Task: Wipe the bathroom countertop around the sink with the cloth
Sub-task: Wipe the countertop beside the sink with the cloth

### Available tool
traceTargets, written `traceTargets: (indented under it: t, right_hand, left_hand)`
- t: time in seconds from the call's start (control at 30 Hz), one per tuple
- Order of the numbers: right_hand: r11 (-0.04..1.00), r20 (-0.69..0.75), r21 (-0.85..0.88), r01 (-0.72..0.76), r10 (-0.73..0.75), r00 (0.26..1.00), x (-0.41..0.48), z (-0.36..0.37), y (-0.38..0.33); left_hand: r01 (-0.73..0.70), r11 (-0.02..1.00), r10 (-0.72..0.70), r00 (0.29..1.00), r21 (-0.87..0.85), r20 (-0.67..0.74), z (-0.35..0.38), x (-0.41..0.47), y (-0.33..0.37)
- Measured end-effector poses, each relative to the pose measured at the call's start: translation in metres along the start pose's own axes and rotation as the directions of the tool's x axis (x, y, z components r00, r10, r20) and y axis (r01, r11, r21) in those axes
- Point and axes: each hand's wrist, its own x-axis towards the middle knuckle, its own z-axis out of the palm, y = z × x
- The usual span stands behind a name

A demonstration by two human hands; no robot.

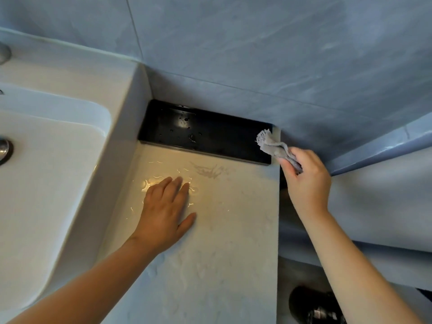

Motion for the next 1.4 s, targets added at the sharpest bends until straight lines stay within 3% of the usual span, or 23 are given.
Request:
traceTargets:
  t: [0.1,0.37,0.83,1.03,1.2,1.4]
  right_hand:
    - [0.999,0.086,-0.022,-0.049,0.05,0.995,-0.025,0.001,0.016]
    - [0.992,0.175,-0.111,0.052,-0.032,0.984,-0.04,0.038,0.016]
    - [1.0,0.247,0.004,-0.002,0.001,0.969,-0.121,0.015,-0.011]
    - [0.995,0.407,0.093,-0.045,0.003,0.913,-0.125,-0.004,-0.029]
    - [0.995,0.226,0.09,-0.029,0.008,0.974,-0.067,0.001,-0.038]
    - [0.999,0.25,0.004,0.044,-0.044,0.967,-0.022,0.045,-0.03]
  left_hand:
    - [-0.018,0.999,0.018,1.0,0.03,0.003,0.005,-0.002,-0.002]
    - [-0.003,1.0,0.003,1.0,0.015,-0.002,0.012,-0.002,-0.002]
    - [-0.003,1.0,0.003,0.999,0.001,0.047,0.001,-0.003,0.0]
    - [-0.021,0.994,0.021,1.0,-0.107,-0.002,-0.011,-0.037,0.002]
    - [-0.028,0.994,0.026,1.0,-0.103,-0.017,-0.003,-0.072,-0.006]
    - [0.038,0.998,-0.038,0.999,-0.042,-0.003,0.006,-0.08,-0.015]
